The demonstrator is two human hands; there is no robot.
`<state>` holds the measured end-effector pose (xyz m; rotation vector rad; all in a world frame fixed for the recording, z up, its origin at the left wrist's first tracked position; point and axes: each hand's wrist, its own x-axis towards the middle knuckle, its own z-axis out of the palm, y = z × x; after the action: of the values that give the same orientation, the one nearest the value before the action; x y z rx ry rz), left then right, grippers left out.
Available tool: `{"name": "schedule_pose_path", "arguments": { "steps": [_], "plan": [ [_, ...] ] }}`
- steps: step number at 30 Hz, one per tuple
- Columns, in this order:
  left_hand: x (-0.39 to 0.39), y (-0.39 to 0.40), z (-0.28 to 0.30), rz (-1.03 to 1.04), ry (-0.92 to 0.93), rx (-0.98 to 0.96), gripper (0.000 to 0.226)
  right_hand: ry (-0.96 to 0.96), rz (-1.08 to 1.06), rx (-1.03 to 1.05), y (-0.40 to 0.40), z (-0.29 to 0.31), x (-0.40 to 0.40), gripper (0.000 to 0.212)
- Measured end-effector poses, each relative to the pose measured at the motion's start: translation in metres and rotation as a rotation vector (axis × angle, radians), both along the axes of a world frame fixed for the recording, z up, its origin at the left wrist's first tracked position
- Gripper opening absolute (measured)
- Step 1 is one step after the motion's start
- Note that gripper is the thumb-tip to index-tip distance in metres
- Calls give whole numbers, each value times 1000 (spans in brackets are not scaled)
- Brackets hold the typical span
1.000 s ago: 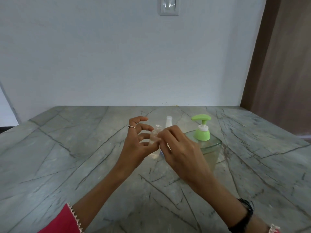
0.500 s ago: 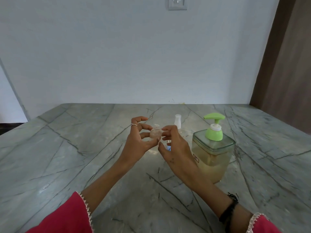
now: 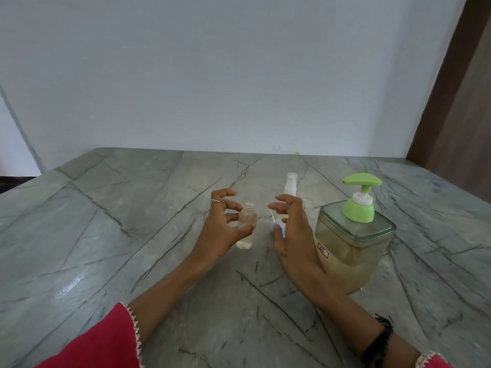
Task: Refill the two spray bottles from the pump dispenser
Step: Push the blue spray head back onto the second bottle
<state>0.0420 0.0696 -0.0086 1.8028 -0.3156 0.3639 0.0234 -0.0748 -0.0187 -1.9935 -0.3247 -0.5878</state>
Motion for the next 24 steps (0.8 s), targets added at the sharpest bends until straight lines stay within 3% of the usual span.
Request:
{"name": "schedule_pose_path", "arguments": {
  "steps": [3, 9, 11, 15, 24],
  "plan": [
    [3, 1, -2, 13, 8, -9, 64, 54, 15, 124, 1, 3, 3, 50],
    [4, 0, -5, -10, 36, -12, 64, 37, 28, 85, 0, 8, 2, 32],
    [4, 0, -6, -21, 48, -24, 64, 67, 4, -81, -2, 7, 0, 26],
    [4, 0, -7, -31, 56, -32, 65, 175, -194, -593, -1, 0, -3, 39],
    [3, 1, -8, -42, 72, -56, 64, 145, -189, -818, -3, 0, -10, 34]
  ]
}}
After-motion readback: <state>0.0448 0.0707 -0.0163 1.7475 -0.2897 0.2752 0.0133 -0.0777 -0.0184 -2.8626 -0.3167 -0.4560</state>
